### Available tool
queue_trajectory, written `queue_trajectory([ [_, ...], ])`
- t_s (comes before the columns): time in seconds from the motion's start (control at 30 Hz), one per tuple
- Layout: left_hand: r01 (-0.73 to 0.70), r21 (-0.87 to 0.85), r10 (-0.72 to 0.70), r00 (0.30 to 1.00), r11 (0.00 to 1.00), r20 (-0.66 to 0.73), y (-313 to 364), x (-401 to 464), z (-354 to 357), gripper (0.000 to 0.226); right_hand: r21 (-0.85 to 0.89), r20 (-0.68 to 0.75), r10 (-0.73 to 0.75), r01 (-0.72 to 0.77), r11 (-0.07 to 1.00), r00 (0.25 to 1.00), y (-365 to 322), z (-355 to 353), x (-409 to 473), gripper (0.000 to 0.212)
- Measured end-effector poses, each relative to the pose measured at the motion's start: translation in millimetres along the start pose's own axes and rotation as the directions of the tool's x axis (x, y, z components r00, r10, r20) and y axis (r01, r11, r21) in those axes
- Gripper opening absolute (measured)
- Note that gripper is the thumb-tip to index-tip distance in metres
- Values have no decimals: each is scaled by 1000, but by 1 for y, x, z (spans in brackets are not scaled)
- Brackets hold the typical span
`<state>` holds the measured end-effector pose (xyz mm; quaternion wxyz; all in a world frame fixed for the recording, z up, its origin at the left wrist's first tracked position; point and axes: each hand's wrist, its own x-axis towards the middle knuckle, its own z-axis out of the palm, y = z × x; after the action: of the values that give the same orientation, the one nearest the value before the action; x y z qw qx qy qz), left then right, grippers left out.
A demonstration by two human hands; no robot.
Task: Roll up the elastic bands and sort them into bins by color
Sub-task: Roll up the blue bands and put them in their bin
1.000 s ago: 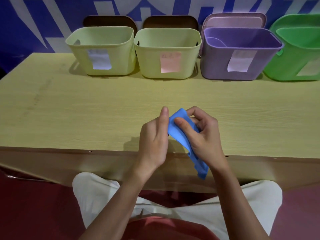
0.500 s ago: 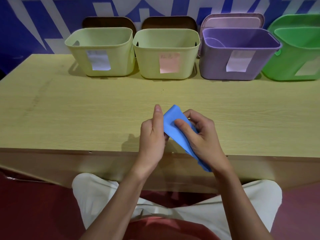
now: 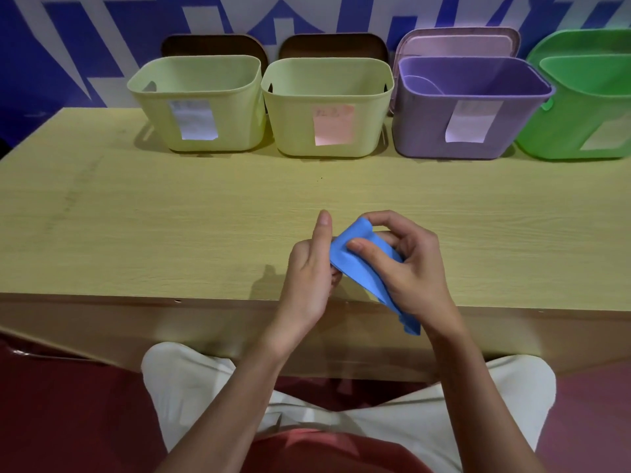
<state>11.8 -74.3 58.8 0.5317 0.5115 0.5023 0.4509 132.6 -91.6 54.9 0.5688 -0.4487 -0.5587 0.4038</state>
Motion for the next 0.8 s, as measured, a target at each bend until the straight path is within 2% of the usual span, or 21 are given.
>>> queue_trajectory([
  [0.13, -231, 123, 235, 972, 965, -18, -12, -1, -2, 57, -5, -23, 13, -14, 1000, 1000, 1, 1, 0, 11],
  [0.23, -262, 143, 268, 963, 954, -24, -18, -2, -1, 56, 3, -17, 17, -17, 1000, 1000, 2, 2, 1, 9],
  [0.37, -185, 23, 186, 980, 982, -64, -14, -1, 3, 54, -46, 38, 14, -13, 999, 999, 7, 0, 2, 3],
  [0.47, -70, -97, 65, 997, 993, -50, -8, 0, 2, 50, -94, 77, 22, -14, 996, 997, 9, -4, 3, 6],
  [0.53, 18, -194, -17, 1000, 981, 3, -5, 0, 0, 49, -87, 75, 6, 1, 996, 997, 8, -5, 5, 5],
  [0.63, 153, -301, -118, 984, 941, 132, -2, -1, -2, 52, -59, 53, -22, 25, 998, 998, 6, -5, 8, 17],
  [0.7, 196, -314, -145, 973, 929, 180, 0, -1, -3, 52, -57, 56, -39, 42, 997, 998, 5, -6, 9, 12],
  [0.8, 179, -200, -151, 977, 963, 150, 2, 1, -2, 52, -80, 32, -43, 46, 996, 999, 6, -7, 9, 12],
])
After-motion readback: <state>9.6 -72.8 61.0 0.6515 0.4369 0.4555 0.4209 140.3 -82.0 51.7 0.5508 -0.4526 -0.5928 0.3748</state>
